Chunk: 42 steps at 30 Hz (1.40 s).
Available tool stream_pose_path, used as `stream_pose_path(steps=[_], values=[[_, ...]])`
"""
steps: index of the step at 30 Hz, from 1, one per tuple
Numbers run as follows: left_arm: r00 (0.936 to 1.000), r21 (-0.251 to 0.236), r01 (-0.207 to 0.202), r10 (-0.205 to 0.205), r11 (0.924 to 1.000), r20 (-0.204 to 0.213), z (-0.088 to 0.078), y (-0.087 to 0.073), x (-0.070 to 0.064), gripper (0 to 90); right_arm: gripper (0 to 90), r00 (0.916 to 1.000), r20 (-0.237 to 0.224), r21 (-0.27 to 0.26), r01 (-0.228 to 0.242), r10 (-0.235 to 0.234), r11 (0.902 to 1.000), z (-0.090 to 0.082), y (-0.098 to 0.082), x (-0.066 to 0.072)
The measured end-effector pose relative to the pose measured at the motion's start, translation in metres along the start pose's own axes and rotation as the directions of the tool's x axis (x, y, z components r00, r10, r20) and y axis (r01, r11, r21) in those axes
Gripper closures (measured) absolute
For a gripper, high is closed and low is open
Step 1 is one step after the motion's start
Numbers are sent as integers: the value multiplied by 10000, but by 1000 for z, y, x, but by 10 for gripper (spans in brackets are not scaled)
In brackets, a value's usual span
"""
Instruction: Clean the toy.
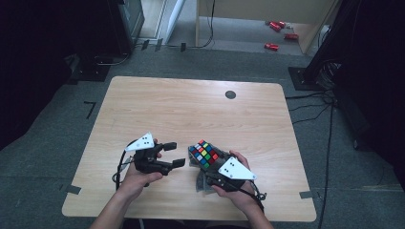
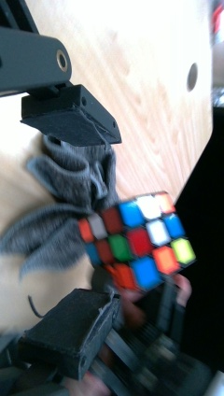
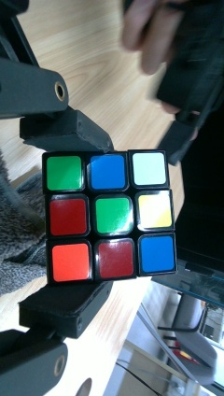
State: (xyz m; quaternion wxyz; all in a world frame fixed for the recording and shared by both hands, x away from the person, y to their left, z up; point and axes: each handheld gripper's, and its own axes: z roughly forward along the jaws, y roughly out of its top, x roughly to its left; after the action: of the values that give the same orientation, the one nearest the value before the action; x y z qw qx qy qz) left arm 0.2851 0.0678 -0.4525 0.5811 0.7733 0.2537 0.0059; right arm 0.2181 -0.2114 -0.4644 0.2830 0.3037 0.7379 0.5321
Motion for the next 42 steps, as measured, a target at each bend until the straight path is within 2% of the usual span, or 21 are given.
stream_pose_path(steps=[2, 5, 6, 8, 12, 15, 17, 19, 20, 22, 24, 29, 30, 32, 34, 36, 38, 40, 41, 42], values=[[9977, 138, -612, 616, 9980, -286, 3, -1, -6, 190, 345, 9991, -97, -106, -408, 407, 9991, -3, 5, -1], [9840, 324, -1576, 1597, 9870, -792, 8, -3, -14, 185, 345, 9968, -291, -183, -753, 747, 9970, -5, 11, -1], [9770, 320, -1857, 1880, 9821, -1004, 9, -4, -17, 184, 345, 9963, -339, -211, -794, 787, 9966, -5, 13, 0], [9588, 311, -2470, 2490, 9685, -1372, 11, -6, -22, 185, 345, 9929, -465, -211, -1107, 1096, 9936, -6, 16, 1], [9230, 202, -3563, 3552, 9342, -1478, 14, -11, -32, 177, 344, 9824, -817, -335, -1714, 1682, 9846, -9, 22, 0], [9070, 119, -3931, 3898, 9194, -1596, 16, -12, -36, 179, 344, 9668, -1250, -304, -2283, 2230, 9731, -10, 26, 1], [8991, 98, -4089, 4047, 9125, -1670, 16, -12, -36, 180, 344, 9625, -1322, -136, -2409, 2370, 9705, -9, 28, 4], [8905, 79, -4272, 4222, 9041, -1694, 16, -13, -38, 181, 344, 9620, -1232, 5, -2453, 2435, 9694, -7, 28, 6], [8854, 25, -4384, 4323, 8988, -1708, 16, -14, -38, 182, 343, 9586, -1196, 85, -2592, 2584, 9658, -6, 28, 7], [8641, -148, -4811, 4714, 8765, -1763, 17, -15, -40, 181, 344, 9520, -1186, 178, -2820, 2821, 9592, -4, 26, 7], [8530, -172, -5020, 4917, 8647, -1749, 19, -17, -42, 185, 343, 9471, -1241, 307, -2943, 2958, 9552, -2, 25, 7], [8298, -95, -5346, 5227, 8451, -1953, 23, -20, -44, 220, 343, 9345, -1537, 516, -3169, 3211, 9471, 0, 27, 11], [8247, -54, -5413, 5297, 8408, -1983, 22, -20, -44, 226, 342, 9346, -1559, 538, -3152, 3197, 9475, 0, 27, 12], [8228, -40, -5442, 5328, 8390, -1977, 22, -20, -45, 228, 343, 9294, -1621, 632, -3255, 3316, 9434, 1, 27, 13], [8172, -13, -5507, 5388, 8347, -2045, 22, -20, -45, 238, 342, 9236, -1592, 723, -3413, 3487, 9372, 2, 27, 12], [8129, -47, -5574, 5446, 8302, -2064, 22, -20, -47, 247, 343, 9043, -1700, 839, -3827, 3916, 9201, 2, 27, 10], [8066, 5, -5647, 5521, 8253, -2114, 23, -20, -47, 263, 342, 8781, -1715, 1075, -4340, 4467, 8945, 3, 26, 8], [8050, 24, -5672, 5551, 8235, -2095, 23, -21, -48, 278, 342, 8604, -1693, 1212, -4658, 4806, 8766, 4, 26, 7], [8067, 65, -5639, 5526, 8258, -2094, 22, -20, -50, 292, 342, 8541, -1713, 1234, -4760, 4911, 8708, 4, 25, 6], [8156, 94, -5500, 5395, 8351, -2092, 22, -19, -50, 296, 341, 8452, -1743, 1284, -4892, 5052, 8627, 5, 25, 6]])
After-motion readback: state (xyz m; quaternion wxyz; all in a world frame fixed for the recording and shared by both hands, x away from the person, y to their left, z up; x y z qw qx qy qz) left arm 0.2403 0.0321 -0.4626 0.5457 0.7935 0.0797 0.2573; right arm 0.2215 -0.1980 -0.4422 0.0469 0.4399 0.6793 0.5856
